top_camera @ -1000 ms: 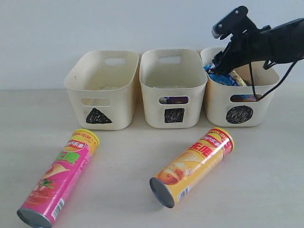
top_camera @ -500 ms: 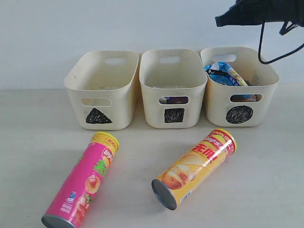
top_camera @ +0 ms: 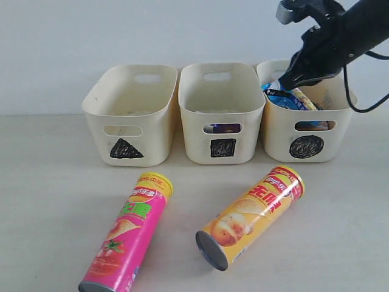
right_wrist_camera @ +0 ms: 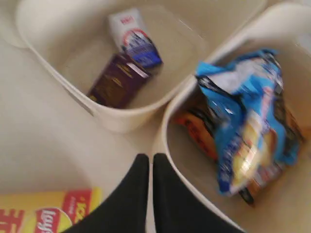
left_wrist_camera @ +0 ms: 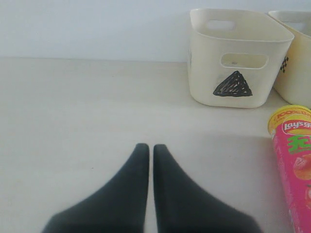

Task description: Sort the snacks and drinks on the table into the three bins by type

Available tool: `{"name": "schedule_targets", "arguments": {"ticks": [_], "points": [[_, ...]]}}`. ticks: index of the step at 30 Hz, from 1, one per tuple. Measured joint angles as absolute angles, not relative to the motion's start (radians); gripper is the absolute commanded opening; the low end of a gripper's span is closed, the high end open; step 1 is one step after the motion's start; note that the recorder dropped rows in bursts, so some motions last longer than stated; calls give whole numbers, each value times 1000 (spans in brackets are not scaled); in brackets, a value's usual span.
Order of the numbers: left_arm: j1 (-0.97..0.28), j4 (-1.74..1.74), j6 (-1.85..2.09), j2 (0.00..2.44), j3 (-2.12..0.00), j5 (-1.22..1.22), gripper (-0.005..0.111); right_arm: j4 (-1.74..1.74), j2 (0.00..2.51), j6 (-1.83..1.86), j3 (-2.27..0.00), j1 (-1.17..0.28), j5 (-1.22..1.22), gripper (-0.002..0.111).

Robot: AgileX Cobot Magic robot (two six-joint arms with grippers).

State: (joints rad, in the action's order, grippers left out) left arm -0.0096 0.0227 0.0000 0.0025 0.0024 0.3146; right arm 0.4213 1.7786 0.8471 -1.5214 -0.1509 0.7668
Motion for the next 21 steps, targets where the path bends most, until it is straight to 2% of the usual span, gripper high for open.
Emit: {"name": "schedule_targets", "arguments": {"ticks": [8,15,21], "points": [[-10,23,0,3,2,315,4,-151,1685,229,-1521,-121,877,1],[-10,23,0,3,2,315,4,-175,1603,92,-1474,46,979,1],[-10,23,0,3,2,315,4,-171,1430,63,-1248,107,815,1]]}}
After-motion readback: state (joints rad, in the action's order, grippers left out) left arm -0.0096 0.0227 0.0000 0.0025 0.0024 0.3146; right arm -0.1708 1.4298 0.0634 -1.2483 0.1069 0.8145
